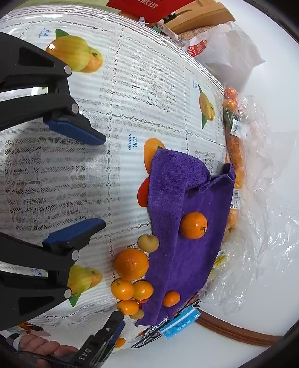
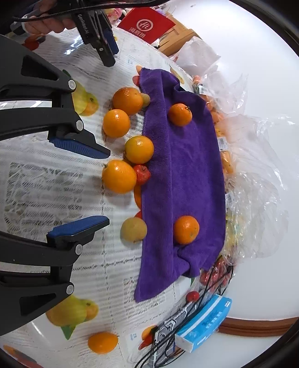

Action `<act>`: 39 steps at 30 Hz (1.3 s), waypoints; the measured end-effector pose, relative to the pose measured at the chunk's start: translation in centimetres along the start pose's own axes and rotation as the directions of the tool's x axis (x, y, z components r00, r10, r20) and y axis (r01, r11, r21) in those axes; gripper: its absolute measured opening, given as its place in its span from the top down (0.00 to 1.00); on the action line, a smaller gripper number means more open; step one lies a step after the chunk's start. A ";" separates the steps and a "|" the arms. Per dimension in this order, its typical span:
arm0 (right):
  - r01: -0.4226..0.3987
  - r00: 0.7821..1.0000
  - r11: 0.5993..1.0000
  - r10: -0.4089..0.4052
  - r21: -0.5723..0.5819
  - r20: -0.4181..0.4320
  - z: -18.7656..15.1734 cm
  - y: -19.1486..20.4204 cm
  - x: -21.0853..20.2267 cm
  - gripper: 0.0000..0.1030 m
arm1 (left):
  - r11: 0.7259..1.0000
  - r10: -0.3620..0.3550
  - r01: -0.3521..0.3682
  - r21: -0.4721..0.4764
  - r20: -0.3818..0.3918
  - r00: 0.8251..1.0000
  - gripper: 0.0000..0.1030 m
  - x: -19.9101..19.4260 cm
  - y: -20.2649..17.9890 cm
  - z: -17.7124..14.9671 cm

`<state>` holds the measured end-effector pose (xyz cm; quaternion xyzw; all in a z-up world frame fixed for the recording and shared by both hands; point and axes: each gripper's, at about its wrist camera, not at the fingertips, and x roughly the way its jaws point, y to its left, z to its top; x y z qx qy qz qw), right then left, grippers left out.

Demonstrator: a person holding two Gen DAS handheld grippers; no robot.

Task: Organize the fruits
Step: 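Withdraw both open tools back toward the fruit row, then grasp another orange with the right tool while the left tool grasps a tangerine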

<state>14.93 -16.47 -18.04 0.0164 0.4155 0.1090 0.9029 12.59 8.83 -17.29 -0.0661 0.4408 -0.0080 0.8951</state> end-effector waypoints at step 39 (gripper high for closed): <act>0.040 0.999 0.998 -0.040 -0.048 -0.004 0.9 1.6 2.6 0.67 | 0.996 -0.025 0.023 0.089 0.022 0.999 0.19 0.4 -1.0 -0.7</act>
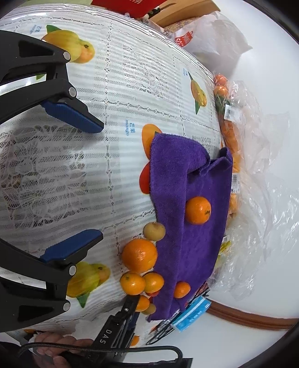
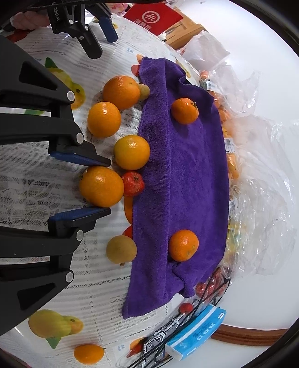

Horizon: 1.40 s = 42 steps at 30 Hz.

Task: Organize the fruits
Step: 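Grasp another orange with the right tool while the left tool grasps a tangerine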

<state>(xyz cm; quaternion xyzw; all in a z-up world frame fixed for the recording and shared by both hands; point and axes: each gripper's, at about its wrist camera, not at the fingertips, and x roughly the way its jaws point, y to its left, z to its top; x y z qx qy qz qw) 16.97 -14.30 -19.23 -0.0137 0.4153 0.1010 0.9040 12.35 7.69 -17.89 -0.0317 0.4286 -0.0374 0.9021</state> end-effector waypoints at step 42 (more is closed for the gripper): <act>-0.007 1.000 0.998 0.006 0.064 0.019 -3.8 -6.9 -3.9 0.68 | 0.998 -0.034 0.034 0.045 -0.012 0.999 0.61 3.0 -8.3 3.6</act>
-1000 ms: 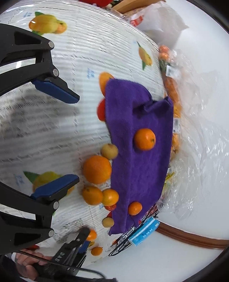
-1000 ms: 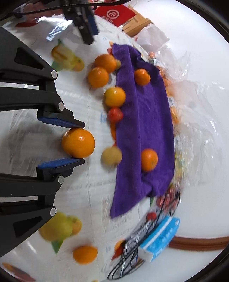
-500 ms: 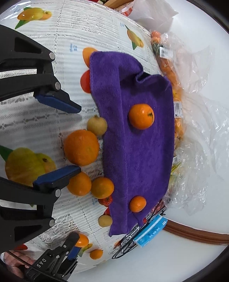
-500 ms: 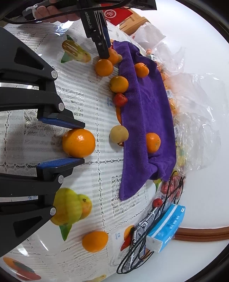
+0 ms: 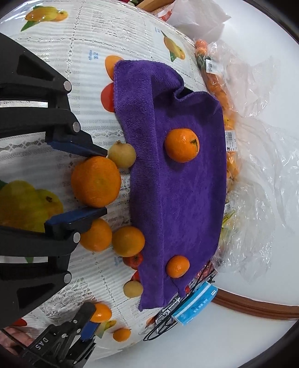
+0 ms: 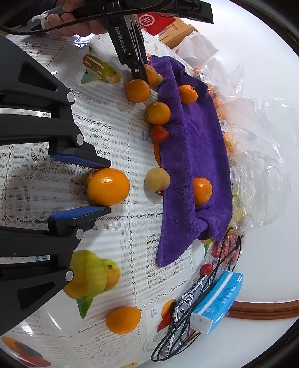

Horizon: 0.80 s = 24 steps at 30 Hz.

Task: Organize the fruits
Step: 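Grasp another orange with the right tool while the left tool grasps a tangerine, then carry the orange with the right tool while the left tool carries its tangerine onto the towel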

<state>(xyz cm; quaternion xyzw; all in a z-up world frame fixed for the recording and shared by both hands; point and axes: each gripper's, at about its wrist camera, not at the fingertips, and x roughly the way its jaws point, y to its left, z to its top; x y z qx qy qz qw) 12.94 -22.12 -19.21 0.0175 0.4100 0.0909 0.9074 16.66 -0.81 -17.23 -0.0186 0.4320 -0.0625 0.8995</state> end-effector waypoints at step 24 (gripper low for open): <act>0.001 1.000 1.000 -0.001 -0.021 0.021 -0.6 1.1 -0.7 0.69 | 0.997 -0.024 0.025 -0.067 0.024 0.999 0.61 -3.6 2.9 -1.8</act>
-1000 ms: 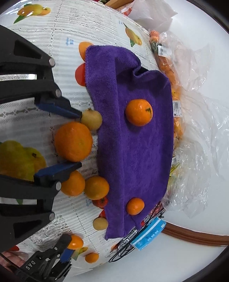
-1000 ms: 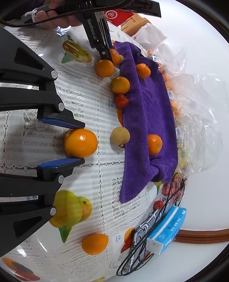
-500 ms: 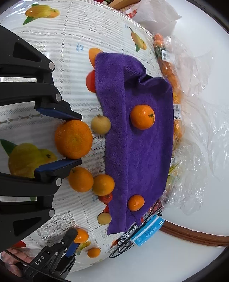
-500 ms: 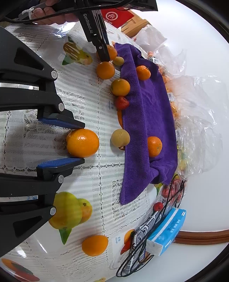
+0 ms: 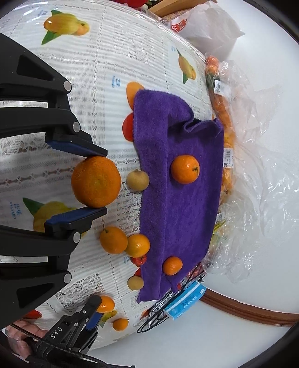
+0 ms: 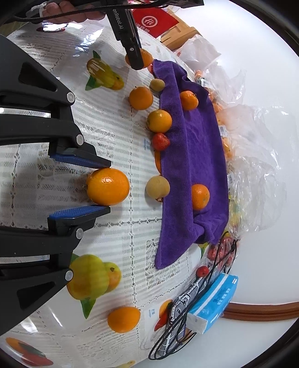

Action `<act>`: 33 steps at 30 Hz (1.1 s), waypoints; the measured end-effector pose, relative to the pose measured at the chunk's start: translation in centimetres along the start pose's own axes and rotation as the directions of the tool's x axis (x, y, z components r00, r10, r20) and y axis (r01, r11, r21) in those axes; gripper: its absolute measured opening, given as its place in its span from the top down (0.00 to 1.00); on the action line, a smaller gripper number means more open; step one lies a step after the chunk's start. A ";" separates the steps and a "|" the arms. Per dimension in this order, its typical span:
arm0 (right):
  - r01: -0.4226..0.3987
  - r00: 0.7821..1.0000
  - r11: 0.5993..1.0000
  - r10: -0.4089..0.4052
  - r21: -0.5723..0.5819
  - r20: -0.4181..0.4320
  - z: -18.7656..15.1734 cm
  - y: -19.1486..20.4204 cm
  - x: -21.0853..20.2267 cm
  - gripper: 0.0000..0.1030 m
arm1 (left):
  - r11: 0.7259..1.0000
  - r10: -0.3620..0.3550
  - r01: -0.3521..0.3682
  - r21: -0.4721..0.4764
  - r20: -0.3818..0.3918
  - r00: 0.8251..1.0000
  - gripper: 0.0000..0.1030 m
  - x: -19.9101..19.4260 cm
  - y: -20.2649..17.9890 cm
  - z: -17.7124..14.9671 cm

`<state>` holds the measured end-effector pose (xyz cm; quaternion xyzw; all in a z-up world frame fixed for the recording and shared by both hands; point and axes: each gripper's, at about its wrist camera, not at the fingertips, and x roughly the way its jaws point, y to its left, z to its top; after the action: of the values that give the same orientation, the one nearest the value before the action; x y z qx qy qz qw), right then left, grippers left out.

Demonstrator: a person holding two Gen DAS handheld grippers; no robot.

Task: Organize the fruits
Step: 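Carry the orange with the right tool while the left tool carries its tangerine onto the towel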

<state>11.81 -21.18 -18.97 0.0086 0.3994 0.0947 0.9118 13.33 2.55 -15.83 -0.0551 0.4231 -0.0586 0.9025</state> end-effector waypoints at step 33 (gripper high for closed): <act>-0.049 0.978 0.998 0.058 -0.051 0.199 10.4 4.4 -2.9 0.69 | 0.999 0.028 -0.024 -0.042 0.109 0.994 0.61 -1.5 2.4 6.5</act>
<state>16.78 -16.79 -9.34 0.0081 0.3031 0.1269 0.9444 17.47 5.43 -10.91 -0.0712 0.3747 -0.0350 0.9238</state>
